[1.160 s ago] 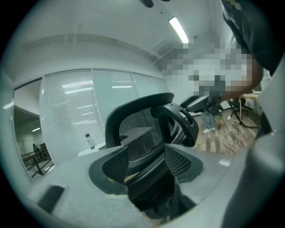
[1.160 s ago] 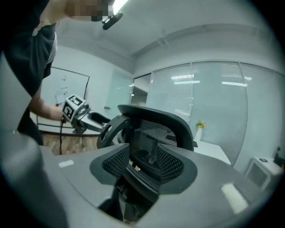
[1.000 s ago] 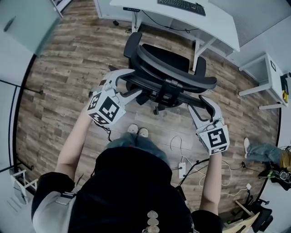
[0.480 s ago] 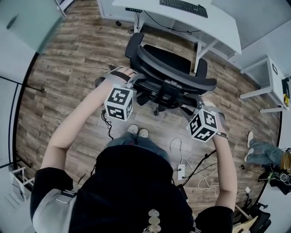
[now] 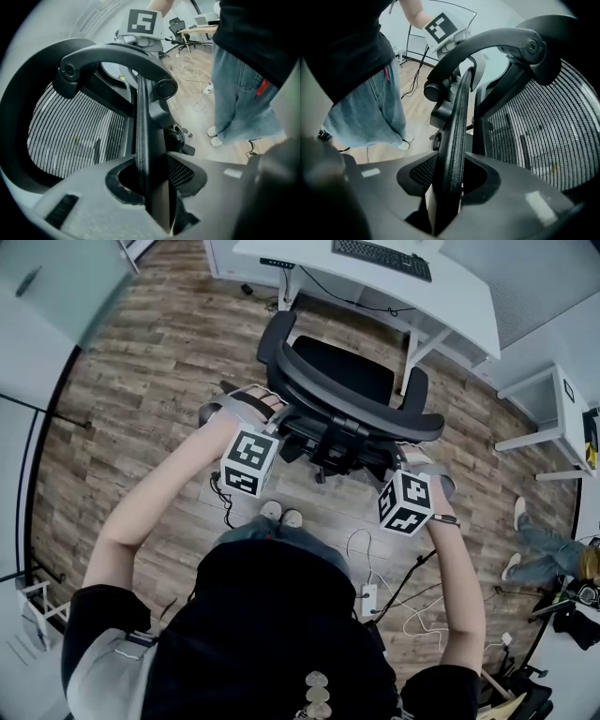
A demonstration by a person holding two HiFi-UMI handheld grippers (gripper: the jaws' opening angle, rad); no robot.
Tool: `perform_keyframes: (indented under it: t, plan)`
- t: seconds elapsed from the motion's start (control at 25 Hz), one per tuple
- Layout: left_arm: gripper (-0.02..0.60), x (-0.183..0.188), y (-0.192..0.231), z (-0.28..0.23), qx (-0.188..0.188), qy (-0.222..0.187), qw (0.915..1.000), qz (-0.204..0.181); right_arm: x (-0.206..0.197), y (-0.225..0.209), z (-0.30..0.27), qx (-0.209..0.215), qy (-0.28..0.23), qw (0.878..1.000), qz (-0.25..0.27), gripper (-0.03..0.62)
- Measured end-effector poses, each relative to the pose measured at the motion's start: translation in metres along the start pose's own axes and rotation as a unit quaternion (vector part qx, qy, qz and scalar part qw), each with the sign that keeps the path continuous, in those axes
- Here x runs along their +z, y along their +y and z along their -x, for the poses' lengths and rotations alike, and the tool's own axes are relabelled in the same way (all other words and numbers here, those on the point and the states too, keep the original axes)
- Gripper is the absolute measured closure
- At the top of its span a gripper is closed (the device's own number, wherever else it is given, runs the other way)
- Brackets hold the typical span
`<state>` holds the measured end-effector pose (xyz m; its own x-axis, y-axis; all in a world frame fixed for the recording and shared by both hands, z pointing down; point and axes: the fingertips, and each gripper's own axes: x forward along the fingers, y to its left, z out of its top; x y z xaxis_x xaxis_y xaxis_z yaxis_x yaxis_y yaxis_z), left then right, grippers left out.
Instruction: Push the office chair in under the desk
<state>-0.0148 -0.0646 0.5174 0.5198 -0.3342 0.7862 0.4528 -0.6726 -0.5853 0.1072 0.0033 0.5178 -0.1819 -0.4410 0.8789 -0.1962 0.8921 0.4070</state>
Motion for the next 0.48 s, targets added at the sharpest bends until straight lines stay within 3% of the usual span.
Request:
perform_keyframes:
  t: [0.48]
  plan:
    - [0.471,-0.0026,-0.0041,-0.0041,-0.033,-0.019,0.9990,0.025,-0.0023,0.0002,-0.0087,-0.003,0.003,1.000,0.007,0.494]
